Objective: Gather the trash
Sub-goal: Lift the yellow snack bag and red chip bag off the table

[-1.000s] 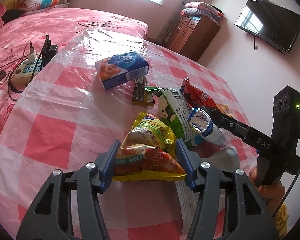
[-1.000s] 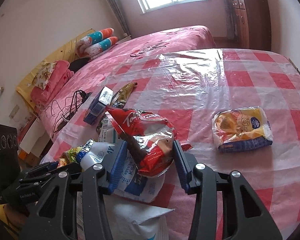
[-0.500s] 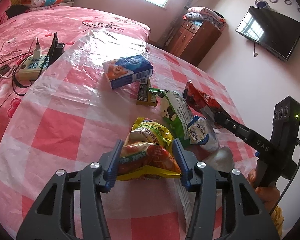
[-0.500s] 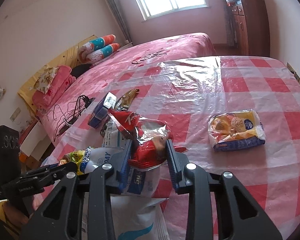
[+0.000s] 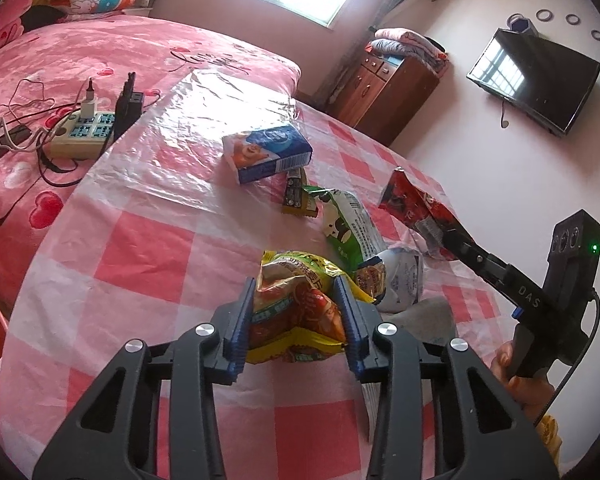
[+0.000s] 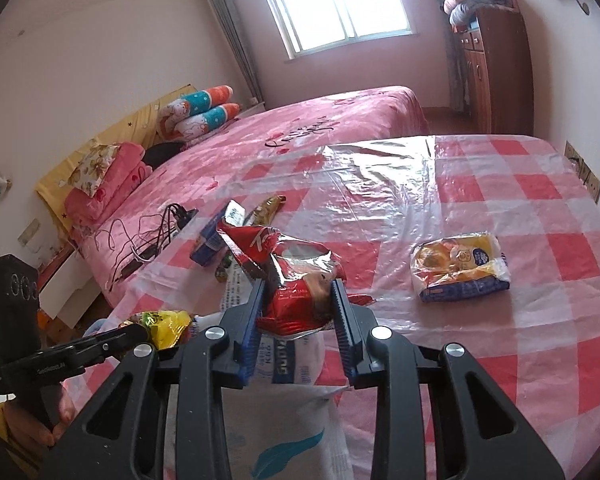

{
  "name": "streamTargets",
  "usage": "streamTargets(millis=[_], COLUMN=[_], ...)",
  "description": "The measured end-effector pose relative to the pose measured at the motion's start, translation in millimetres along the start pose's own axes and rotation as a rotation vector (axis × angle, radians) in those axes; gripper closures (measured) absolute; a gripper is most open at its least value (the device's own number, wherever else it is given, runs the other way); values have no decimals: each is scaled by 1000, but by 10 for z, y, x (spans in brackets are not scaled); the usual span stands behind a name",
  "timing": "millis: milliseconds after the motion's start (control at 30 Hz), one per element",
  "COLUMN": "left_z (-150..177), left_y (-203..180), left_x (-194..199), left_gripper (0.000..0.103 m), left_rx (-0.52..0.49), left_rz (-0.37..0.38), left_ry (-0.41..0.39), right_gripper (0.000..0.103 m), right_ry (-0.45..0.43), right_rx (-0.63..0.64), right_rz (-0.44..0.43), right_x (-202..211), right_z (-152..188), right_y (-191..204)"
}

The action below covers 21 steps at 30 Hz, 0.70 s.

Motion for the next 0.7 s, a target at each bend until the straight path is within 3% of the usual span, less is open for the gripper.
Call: streamTargets(millis=[333,467,567,633,700], left_z=[23,72,133,178,222], left_y=[134,141,125,86,26], left_x=[198,230,176,144,120], left_gripper=[66,65,59,42,35], left_rx=[21,-11,-54,-103,-170], left_rz=[13,41,51,39,34], left_ry=[-24,11,58,80,91], right_gripper=[69,69,69,69,69], right_ry=[-8,10,25,31,33], right_rx=[19,34,40,44,51], right_rz=[-31,-39,-49,-51,-49], right_x=[107,82,61,60,73], right_z=[-2,32,66,78,97], right_y=[254,363,438,483,525])
Point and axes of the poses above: each gripper's, at about its wrist camera, not at the fingertips, and x roughly against the way its jaws point, y to its left, z to its underside, the point moved 1 cm from there along -x, roughly the way its jaws point, and after that the axes turned 1 degree about -y, right-handed, at the moved point
